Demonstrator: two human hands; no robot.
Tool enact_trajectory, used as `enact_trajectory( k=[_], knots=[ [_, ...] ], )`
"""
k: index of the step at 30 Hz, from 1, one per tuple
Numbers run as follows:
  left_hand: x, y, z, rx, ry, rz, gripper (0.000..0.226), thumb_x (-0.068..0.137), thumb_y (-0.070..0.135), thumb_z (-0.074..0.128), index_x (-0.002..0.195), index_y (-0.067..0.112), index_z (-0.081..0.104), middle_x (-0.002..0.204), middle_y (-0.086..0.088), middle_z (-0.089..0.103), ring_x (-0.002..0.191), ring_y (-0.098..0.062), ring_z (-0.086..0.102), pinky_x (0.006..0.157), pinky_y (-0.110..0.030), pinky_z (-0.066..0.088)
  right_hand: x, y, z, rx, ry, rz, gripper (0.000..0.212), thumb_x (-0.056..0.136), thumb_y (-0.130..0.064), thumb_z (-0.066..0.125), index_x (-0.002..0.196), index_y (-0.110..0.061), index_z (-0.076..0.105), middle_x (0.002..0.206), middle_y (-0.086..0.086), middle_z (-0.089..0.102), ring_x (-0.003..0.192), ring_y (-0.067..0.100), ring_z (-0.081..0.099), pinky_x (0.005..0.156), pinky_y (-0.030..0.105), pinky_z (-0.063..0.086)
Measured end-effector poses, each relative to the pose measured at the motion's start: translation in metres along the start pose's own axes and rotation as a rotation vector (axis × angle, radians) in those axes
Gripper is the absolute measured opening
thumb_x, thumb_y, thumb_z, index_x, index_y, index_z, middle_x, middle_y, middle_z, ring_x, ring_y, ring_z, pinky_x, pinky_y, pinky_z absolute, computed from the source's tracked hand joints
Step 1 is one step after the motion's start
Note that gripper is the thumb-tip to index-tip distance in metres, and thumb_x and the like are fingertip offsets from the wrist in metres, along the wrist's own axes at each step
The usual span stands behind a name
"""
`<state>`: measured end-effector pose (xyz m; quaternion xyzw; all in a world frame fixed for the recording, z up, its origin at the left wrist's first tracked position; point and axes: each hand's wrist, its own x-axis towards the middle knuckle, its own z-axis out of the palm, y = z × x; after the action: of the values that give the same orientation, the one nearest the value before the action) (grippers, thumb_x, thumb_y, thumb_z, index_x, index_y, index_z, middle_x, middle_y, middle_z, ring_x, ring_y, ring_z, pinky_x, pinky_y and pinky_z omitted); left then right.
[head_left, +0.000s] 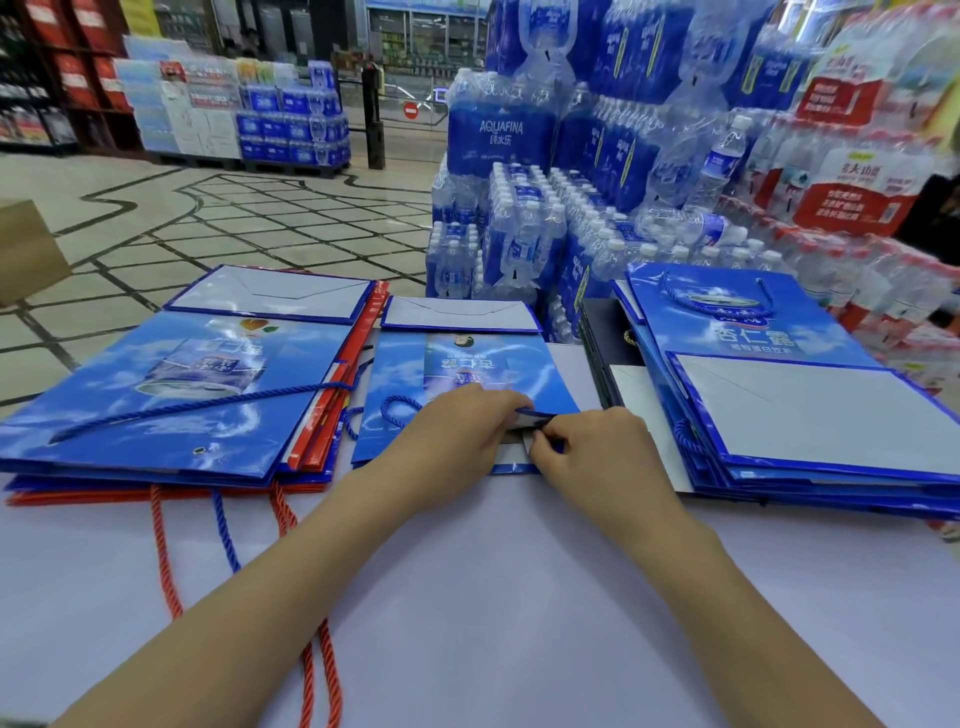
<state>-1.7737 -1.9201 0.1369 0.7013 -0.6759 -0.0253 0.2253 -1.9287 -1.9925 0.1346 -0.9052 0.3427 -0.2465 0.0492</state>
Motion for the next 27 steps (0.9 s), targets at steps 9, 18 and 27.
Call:
enact_trajectory(
  k=[9,18,27],
  knots=[
    [0.002,-0.004,0.002,-0.075,-0.005,-0.084,0.030,0.101,0.022,0.040,0.125,0.024,0.057,0.112,-0.004,0.067,0.104,-0.028,0.059,0.086,-0.043,0.048,-0.002,0.001,-0.004,0.083,-0.101,0.032,0.023,0.084,-0.030,0.057,0.068,-0.013,0.059,0.062,0.005,0.060,0.065,0.025,0.054,0.065,0.037,0.049],
    [-0.003,-0.005,-0.010,-0.298,-0.001,-0.139,0.015,0.094,0.037,0.059,0.104,0.027,0.064,0.100,0.014,0.067,0.087,0.003,0.057,0.071,-0.008,0.040,0.001,0.008,-0.011,0.095,0.214,-0.009,0.018,0.081,-0.033,0.076,0.081,-0.022,0.062,0.069,-0.014,0.047,0.065,0.013,0.049,0.056,0.031,0.039],
    [-0.004,-0.004,-0.014,-0.374,-0.013,-0.181,0.017,0.094,0.041,0.056,0.088,0.028,0.064,0.087,0.016,0.065,0.084,0.003,0.057,0.069,-0.012,0.041,0.001,0.016,-0.012,0.141,0.105,-0.058,0.013,0.087,-0.035,0.071,0.081,-0.024,0.068,0.081,-0.010,0.062,0.074,0.013,0.056,0.068,0.034,0.048]
  ],
)
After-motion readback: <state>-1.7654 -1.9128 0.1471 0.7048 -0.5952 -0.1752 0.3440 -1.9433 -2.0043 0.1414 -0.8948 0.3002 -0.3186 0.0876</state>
